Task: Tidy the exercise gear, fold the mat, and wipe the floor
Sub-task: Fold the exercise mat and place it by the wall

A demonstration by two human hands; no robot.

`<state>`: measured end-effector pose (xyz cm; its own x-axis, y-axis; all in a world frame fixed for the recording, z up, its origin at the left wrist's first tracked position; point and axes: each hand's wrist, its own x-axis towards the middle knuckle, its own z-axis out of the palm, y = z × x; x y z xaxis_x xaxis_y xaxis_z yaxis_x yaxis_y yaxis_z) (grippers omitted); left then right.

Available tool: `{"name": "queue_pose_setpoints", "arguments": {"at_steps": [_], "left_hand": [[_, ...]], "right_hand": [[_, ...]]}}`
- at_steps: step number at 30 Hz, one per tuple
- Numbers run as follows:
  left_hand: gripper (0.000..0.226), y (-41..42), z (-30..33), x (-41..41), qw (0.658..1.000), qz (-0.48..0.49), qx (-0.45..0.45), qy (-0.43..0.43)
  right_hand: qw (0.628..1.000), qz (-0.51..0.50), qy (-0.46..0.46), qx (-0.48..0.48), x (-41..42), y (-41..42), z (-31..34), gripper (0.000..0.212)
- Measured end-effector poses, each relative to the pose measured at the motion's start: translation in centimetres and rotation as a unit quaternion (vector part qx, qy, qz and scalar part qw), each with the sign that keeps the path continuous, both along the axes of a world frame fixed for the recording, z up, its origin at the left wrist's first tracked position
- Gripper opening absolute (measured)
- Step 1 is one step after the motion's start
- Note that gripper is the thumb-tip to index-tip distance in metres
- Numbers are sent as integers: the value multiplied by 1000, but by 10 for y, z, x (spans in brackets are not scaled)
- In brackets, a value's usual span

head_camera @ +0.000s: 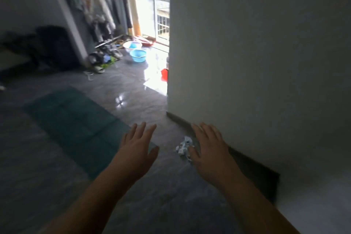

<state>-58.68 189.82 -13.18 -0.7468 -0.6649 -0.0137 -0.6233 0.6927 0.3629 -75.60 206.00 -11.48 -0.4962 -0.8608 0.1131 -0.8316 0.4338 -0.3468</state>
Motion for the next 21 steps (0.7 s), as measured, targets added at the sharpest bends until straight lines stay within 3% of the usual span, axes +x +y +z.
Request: {"name": "queue_pose_setpoints", "arguments": {"at_steps": [3, 8, 13, 21], "left_hand": [[82, -37, 0, 85, 997, 77, -10, -2], [80, -97, -15, 248, 985, 173, -14, 14], [80, -166, -29, 414, 973, 224, -44, -28], [91, -232, -19, 546, 957, 286, -35, 6]], "right_hand": [[998, 69, 4, 5, 62, -60, -2, 67], [986, 165, 19, 8, 198, -164, -8, 67], [972, 234, -5, -18, 347, -257, -17, 74], [956, 282, -76, 5, 461, -351, -1, 83]]}}
